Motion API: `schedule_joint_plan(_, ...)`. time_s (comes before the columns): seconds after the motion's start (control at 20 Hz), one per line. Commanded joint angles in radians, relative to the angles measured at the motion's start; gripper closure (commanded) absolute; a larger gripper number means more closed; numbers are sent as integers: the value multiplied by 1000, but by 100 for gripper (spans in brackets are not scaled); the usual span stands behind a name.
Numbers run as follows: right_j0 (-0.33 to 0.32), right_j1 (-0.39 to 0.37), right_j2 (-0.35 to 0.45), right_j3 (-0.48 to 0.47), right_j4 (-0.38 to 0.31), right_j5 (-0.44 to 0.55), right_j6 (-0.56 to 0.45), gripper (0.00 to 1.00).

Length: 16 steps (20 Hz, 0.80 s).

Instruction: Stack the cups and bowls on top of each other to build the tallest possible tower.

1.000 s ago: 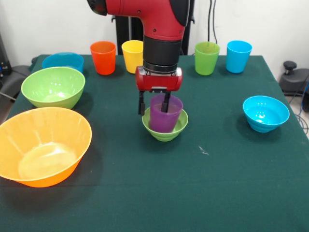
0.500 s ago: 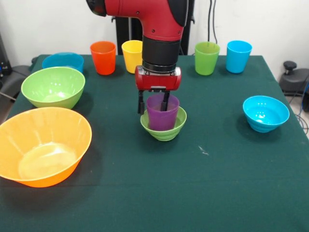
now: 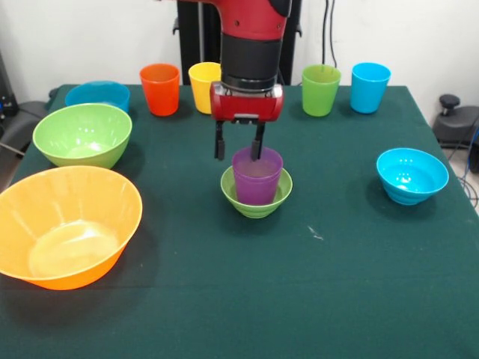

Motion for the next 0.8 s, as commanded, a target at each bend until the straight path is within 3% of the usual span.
schedule_joint_plan(0.05,-13,-74,118,65,60,141,52,0)
schedule_joint_plan(0.65,-31,-167,145,90,112,234,13,0)
schedule_joint_plan(0.8,-27,-177,137,114,101,209,28,0)
